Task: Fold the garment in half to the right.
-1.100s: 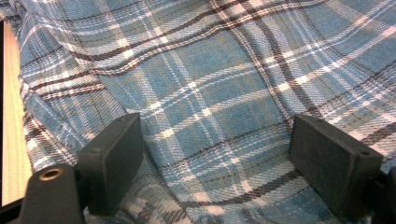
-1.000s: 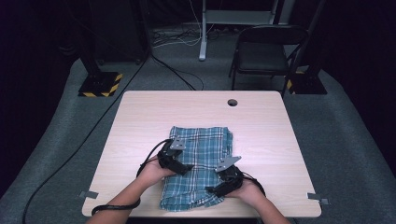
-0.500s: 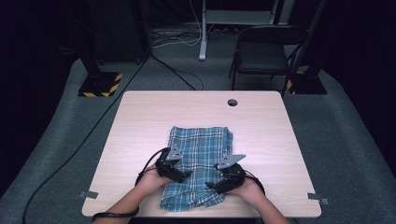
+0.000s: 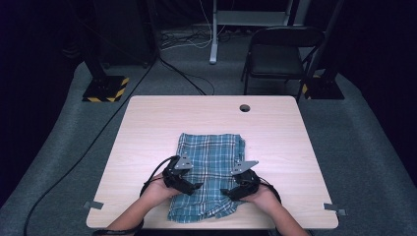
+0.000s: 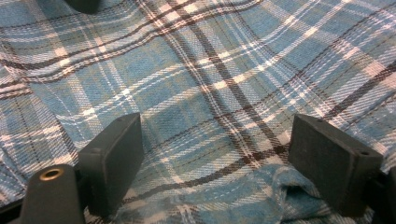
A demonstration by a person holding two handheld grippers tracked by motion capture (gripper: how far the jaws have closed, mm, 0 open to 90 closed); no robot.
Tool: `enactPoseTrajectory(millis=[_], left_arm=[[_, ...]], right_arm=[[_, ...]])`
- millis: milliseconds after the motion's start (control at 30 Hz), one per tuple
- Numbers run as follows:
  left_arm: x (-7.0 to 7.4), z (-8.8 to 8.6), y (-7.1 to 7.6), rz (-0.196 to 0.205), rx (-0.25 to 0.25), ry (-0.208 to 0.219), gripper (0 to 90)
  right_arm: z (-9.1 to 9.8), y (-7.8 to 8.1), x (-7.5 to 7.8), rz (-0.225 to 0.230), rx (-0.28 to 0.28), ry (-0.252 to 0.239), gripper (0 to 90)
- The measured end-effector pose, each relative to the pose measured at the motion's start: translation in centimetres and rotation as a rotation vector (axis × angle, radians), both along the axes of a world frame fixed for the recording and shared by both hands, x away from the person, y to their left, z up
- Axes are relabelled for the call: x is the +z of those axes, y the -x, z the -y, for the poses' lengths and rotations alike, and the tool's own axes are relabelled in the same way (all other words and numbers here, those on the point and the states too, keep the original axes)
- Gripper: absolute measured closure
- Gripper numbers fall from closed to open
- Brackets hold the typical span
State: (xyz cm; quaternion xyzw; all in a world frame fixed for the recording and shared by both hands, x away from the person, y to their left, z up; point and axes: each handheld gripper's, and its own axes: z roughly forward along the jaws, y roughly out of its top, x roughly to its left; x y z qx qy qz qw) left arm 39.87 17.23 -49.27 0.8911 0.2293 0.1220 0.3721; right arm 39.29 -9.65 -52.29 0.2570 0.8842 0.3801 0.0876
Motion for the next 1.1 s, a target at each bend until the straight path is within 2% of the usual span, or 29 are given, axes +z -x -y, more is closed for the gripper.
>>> enactPoseTrajectory(millis=[100, 200, 267, 300, 367, 400, 433, 500, 533, 600, 733, 800, 833, 1100], left_arm=[[0.0, 0.0, 0.5, -0.018, -0.035, -0.001, 7.8], [-1.1, 0.1, 0.7, -0.05, -0.062, -0.059, 8.7], [-2.2, 0.1, 0.9, -0.032, -0.059, -0.071, 8.3], [-2.4, 0.1, 1.0, -0.018, -0.06, -0.068, 8.0], [-2.4, 0.1, 1.0, -0.016, -0.057, -0.068, 8.1], [-2.4, 0.1, 1.1, -0.014, -0.056, -0.068, 8.1], [-2.4, 0.1, 1.1, -0.011, -0.052, -0.065, 8.1], [-2.6, 0.1, 1.3, 0.0, -0.045, -0.058, 8.0], [-2.6, 0.1, 1.4, 0.006, -0.042, -0.059, 8.0], [-2.7, 0.1, 1.5, 0.009, -0.033, -0.061, 8.0], [-2.8, 0.0, 1.8, 0.015, -0.019, -0.053, 8.0], [-2.8, -0.1, 1.9, 0.016, -0.017, -0.046, 7.9], [-2.8, -0.1, 1.9, 0.016, -0.016, -0.045, 7.9], [-2.8, -0.1, 1.9, 0.015, -0.016, -0.047, 7.9]], right_arm=[[0.0, -0.1, 0.0, -0.005, 0.008, 0.002, 16.9], [-0.1, -0.2, 0.1, -0.012, 0.012, 0.011, 16.8], [-0.1, -0.3, 0.2, -0.019, 0.018, 0.017, 16.8], [-0.3, -0.5, 0.5, -0.037, 0.015, 0.026, 17.7], [-0.4, -0.6, 0.8, -0.038, 0.011, 0.033, 18.3], [-0.5, -0.5, 1.1, -0.028, 0.004, 0.032, 18.4], [-0.6, -0.4, 1.5, 0.008, -0.004, 0.025, 18.3], [-1.0, -0.3, 2.5, 0.12, -0.031, -0.021, 16.9], [-1.0, -0.3, 2.5, 0.12, -0.031, -0.021, 16.9], [-1.4, -0.6, 2.5, 0.154, -0.049, -0.019, 16.7], [-1.9, -1.6, 1.7, 0.131, -0.064, 0.021, 16.5], [-1.9, -2.0, 1.3, 0.108, -0.068, 0.029, 16.4], [-1.9, -2.4, 0.7, 0.078, -0.072, 0.043, 16.2], [-1.2, -2.9, -0.1, 0.028, -0.058, -0.002, 17.1]])
